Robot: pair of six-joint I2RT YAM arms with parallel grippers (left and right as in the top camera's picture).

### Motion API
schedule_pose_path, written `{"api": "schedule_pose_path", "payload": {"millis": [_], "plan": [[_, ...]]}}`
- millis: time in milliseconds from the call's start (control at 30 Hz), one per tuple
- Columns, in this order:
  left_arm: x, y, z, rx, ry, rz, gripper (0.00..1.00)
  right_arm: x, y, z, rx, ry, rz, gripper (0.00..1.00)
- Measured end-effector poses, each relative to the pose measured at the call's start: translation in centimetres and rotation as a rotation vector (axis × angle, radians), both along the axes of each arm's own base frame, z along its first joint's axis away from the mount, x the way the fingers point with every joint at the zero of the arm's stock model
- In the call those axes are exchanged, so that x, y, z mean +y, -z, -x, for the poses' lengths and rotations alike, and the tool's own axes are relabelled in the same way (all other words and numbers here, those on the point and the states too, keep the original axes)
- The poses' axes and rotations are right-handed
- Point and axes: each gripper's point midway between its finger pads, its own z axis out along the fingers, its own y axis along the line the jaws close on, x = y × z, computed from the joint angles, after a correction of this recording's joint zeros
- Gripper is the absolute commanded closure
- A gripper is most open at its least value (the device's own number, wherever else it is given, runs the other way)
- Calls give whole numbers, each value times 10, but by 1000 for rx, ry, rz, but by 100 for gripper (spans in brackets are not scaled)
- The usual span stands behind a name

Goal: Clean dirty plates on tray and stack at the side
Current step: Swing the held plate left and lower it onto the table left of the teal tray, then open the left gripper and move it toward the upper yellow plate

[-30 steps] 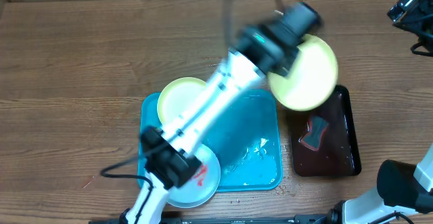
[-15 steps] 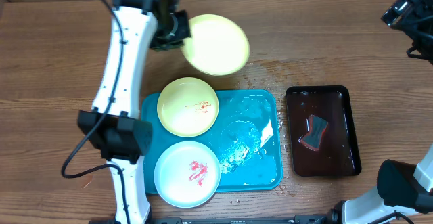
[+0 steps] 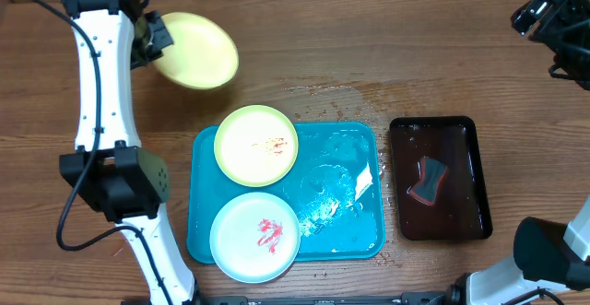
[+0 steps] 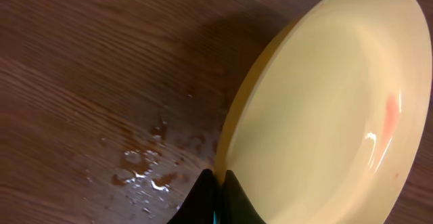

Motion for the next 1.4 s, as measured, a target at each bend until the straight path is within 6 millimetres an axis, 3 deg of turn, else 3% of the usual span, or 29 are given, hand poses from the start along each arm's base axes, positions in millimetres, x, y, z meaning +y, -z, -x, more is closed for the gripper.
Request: {"api": "schedule_pose_path", "payload": {"millis": [200, 467, 567, 700, 933, 1233, 1333, 1400], "plan": [[49, 50, 12, 54, -94, 86, 95, 2, 1, -1, 0, -10, -10, 0], [128, 115, 73, 123, -297, 297, 95, 12, 1, -2, -1, -40, -22, 0], [144, 133, 89, 112, -339, 347, 95, 20, 1, -3, -1, -62, -24, 0], [143, 152, 104, 109, -337, 391, 95, 31, 1, -4, -1, -91, -24, 0], [114, 191, 119, 117, -324, 440, 95, 44, 1, -4, 0, -127, -25, 0], [110, 196, 134, 1, -415, 517, 95, 45, 13, -4, 40, -130, -30, 0], [112, 196, 141, -10, -436, 553, 70, 44, 22, -3, 71, -135, -32, 0], [113, 192, 142, -22, -445, 568, 63, 45, 26, -3, 85, -136, -34, 0]]}}
